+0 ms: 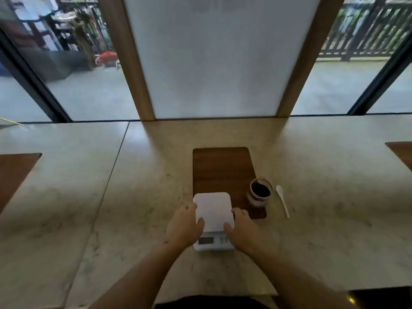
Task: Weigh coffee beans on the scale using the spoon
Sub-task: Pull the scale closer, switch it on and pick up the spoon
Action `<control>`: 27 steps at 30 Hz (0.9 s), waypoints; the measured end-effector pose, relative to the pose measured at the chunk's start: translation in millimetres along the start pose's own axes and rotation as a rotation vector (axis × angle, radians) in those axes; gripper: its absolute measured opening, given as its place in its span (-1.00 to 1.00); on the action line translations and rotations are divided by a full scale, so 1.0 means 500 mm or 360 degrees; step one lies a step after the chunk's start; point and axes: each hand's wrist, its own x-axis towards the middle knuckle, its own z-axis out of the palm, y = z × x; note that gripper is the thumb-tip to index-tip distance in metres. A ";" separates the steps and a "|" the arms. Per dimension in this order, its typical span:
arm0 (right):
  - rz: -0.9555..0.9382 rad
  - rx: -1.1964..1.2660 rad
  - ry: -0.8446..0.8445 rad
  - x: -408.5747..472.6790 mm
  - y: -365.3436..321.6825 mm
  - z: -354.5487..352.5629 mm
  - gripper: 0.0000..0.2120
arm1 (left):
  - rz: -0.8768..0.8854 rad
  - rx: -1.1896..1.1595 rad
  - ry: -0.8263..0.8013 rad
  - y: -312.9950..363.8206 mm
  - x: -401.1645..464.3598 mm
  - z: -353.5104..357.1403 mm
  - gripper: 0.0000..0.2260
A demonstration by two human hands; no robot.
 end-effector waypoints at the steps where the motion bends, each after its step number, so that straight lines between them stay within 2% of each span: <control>1: 0.0034 -0.0043 -0.0034 -0.012 0.001 0.006 -0.53 | -0.0042 -0.0012 -0.0044 -0.001 -0.013 0.008 -0.64; 4: 0.0063 -0.0109 -0.0113 -0.037 0.013 0.023 -0.59 | -0.0089 -0.0071 -0.0141 -0.010 -0.047 0.039 -0.86; 6: 0.0105 -0.0033 -0.0148 -0.044 0.007 0.019 -0.59 | -0.0114 -0.0139 -0.0181 -0.012 -0.057 0.045 -0.91; 12: 0.0090 -0.0003 -0.0148 -0.050 0.004 -0.006 -0.59 | -0.0072 -0.0125 -0.0110 -0.033 -0.044 0.057 -0.77; 16: 0.0182 0.0135 -0.0177 -0.075 0.018 0.003 -0.62 | -0.0047 -0.0108 -0.0126 -0.044 -0.059 0.080 -0.79; 18: 0.0221 0.0228 -0.0204 -0.085 0.027 0.013 -0.73 | -0.0042 -0.0093 -0.0106 -0.037 -0.070 0.101 -0.66; 21: 0.0236 0.0230 -0.0110 -0.099 0.047 0.016 -0.83 | -0.0210 -0.0041 -0.0022 -0.033 -0.086 0.126 -0.47; 24: 0.0369 0.0269 -0.0109 -0.110 0.080 0.025 -0.62 | -0.0338 0.0041 -0.0109 -0.042 -0.127 0.174 -0.25; 27: 0.0355 0.0283 -0.0158 -0.106 0.111 0.022 -0.56 | -0.0407 0.0024 -0.0042 -0.030 -0.158 0.215 -0.18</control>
